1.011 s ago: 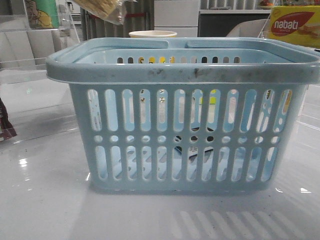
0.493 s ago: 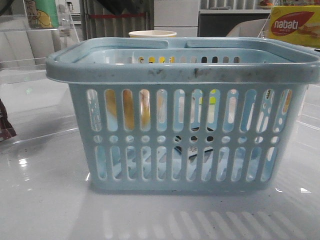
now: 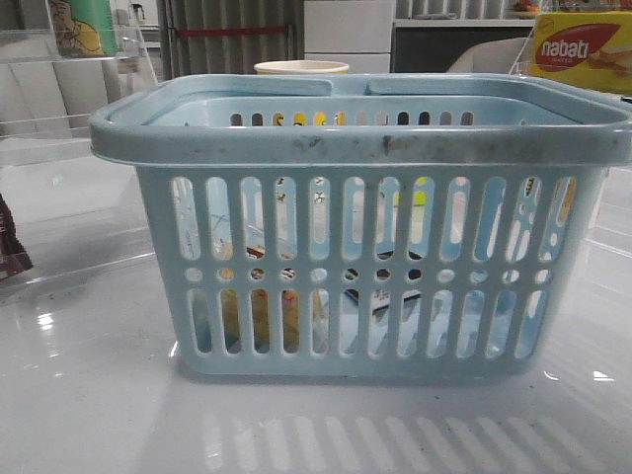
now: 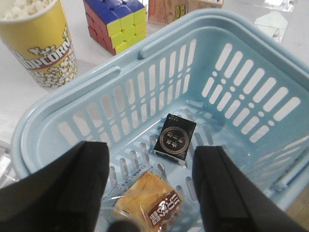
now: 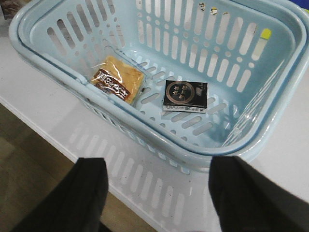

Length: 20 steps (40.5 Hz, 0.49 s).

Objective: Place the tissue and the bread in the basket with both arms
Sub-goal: 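Drop the bagged bread into the basket beside the tissue pack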

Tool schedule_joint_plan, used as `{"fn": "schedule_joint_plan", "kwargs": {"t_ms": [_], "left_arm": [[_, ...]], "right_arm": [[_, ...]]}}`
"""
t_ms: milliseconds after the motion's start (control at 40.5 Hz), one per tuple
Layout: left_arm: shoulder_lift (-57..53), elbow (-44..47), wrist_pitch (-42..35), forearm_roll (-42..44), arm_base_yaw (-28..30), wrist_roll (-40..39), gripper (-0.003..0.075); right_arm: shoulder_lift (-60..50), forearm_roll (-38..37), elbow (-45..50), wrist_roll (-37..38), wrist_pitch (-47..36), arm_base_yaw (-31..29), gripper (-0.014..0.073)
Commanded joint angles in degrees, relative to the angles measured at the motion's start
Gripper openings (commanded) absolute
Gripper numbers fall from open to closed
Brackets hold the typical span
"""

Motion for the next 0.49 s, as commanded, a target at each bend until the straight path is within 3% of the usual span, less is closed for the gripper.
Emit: {"fn": "schedule_joint_plan", "kwargs": {"t_ms": [0, 469], "left_arm": [[-6.93, 0.63, -1.95, -0.68, -0.50, 0.23, 0.0454], [-32.13, 21.87, -1.29, -0.23, -0.50, 0.23, 0.0454]], "right_arm": [[-0.35, 0.37, -1.56, -0.69, -3.38, 0.08, 0.0551], [-0.23, 0.37, -1.56, -0.69, -3.13, 0.08, 0.0551]]}}
